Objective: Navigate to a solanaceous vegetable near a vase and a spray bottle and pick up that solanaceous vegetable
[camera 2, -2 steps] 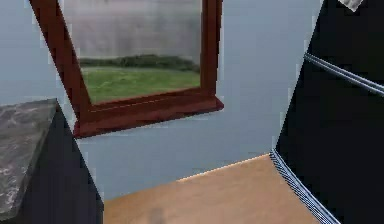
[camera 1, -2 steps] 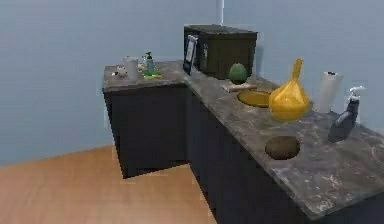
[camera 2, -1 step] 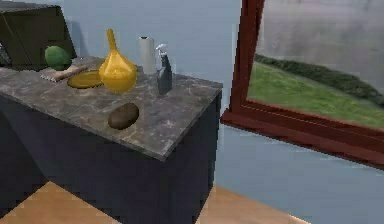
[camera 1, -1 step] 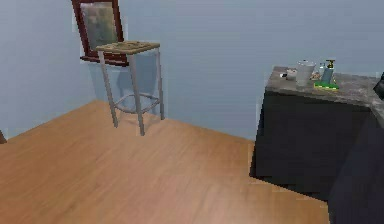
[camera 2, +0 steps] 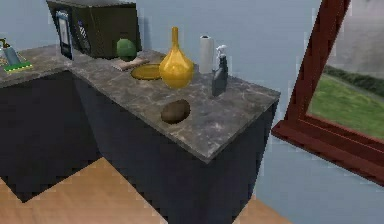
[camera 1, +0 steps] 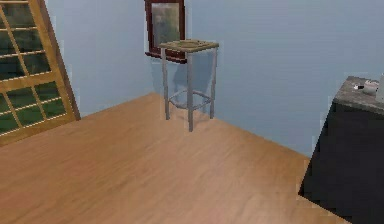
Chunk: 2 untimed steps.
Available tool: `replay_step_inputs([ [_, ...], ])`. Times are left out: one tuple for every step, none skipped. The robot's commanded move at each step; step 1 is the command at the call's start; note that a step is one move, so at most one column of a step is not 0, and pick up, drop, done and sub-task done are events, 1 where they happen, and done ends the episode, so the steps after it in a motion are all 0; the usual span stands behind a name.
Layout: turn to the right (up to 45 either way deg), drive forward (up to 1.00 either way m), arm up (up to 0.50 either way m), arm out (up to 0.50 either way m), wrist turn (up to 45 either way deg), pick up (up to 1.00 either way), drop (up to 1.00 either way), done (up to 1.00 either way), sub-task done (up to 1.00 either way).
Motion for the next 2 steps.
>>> replay_step_inputs([
  [0.0, 0.0, 0.5, 0.0, 0.0, 0.0, 0.0, 0.0, 0.0],
  [0.0, 0.0, 0.38, 0.0, 0.0, 0.0, 0.0, 0.0, 0.0],
])
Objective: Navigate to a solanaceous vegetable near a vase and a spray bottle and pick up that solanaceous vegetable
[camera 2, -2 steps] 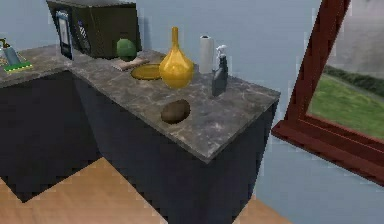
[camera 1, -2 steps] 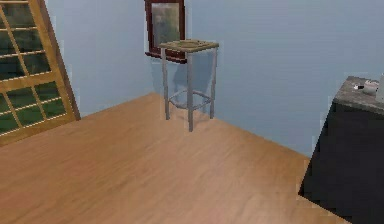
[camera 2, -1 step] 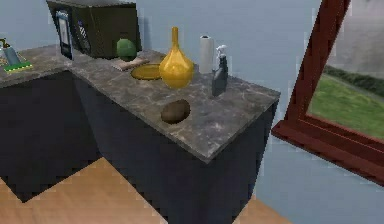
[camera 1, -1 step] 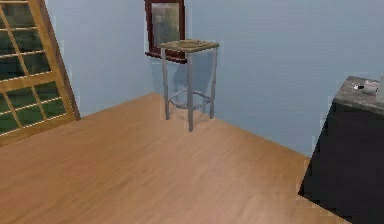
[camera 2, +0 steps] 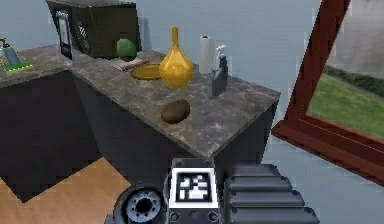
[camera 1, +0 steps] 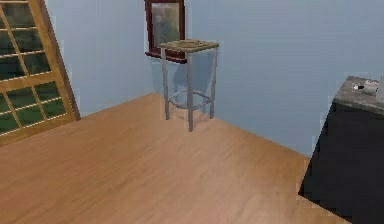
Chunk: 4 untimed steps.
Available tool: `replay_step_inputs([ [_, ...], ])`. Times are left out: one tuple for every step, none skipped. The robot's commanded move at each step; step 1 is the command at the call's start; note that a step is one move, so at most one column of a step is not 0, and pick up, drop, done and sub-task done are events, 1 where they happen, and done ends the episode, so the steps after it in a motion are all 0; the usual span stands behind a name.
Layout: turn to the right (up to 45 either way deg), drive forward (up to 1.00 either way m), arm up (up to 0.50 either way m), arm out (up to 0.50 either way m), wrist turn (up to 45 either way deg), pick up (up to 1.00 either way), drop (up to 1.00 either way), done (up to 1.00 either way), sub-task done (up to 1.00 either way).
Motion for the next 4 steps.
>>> replay_step_inputs([
  [0.0, 0.0, 0.0, 0.34, 0.0, 0.0, 0.0, 0.0, 0.0],
  [0.0, 0.0, 0.0, 0.0, 45.0, 0.0, 0.0, 0.0, 0.0],
  [0.0, 0.0, 0.0, 0.0, 45.0, 0.0, 0.0, 0.0, 0.0],
  [0.0, 0.0, 0.0, 0.0, 45.0, 0.0, 0.0, 0.0, 0.0],
])
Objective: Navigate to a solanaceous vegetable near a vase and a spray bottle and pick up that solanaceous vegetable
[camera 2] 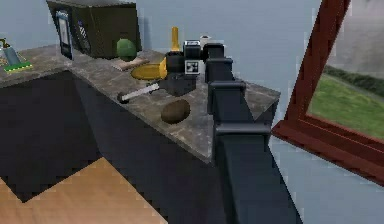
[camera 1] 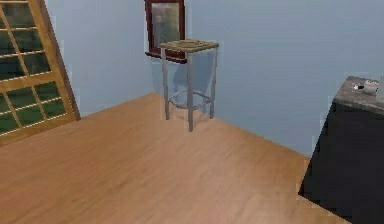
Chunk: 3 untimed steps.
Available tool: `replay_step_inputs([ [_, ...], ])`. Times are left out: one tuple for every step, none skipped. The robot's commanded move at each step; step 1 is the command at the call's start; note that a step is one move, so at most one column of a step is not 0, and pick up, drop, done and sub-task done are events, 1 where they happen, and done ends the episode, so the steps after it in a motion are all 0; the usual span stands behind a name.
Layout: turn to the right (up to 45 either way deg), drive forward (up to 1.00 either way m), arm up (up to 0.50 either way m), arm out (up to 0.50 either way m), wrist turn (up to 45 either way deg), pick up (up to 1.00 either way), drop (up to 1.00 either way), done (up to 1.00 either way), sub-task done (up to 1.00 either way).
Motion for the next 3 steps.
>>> replay_step_inputs([
  [0.0, 0.0, 0.0, 0.0, 30.0, 0.0, 0.0, 0.0, 0.0],
  [0.0, 0.0, -0.12, 0.0, 0.0, 0.0, 0.0, 0.0, 0.0],
  [0.0, 0.0, 0.0, 0.0, 0.0, 1.0, 0.0, 0.0, 0.0],
])
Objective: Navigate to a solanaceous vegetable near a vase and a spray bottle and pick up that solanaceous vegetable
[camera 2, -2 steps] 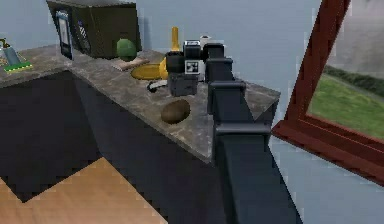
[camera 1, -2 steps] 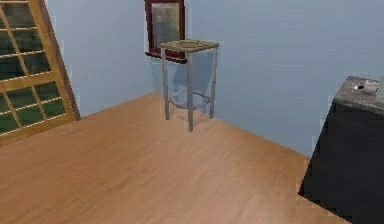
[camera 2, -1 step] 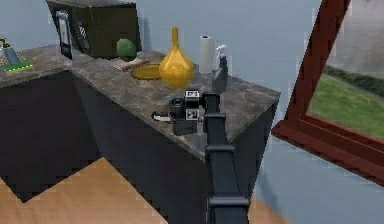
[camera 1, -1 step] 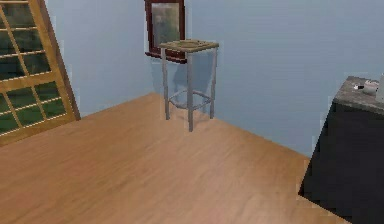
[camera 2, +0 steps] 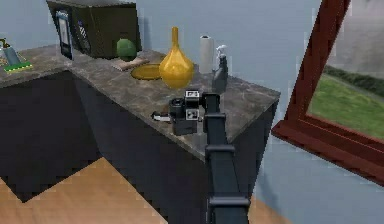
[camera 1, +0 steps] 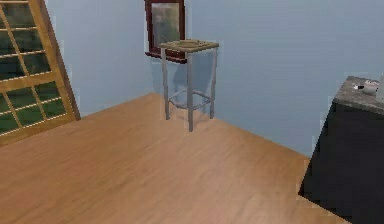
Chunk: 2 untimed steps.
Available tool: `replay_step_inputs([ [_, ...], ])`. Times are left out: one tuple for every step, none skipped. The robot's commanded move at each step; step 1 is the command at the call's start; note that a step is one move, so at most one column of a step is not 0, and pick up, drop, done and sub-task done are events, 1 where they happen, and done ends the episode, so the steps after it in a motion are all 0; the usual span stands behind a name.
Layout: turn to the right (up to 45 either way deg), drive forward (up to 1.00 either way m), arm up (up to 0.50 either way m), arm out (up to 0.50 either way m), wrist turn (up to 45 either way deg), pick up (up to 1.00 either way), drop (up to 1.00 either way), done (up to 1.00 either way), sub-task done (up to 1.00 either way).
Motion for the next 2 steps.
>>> replay_step_inputs([
  [0.0, 0.0, 0.1, 0.0, 0.0, 0.0, 0.0, 0.0, 0.0],
  [0.0, 0.0, 0.0, 0.0, 0.0, 0.0, 0.0, 1.0, 0.0],
])
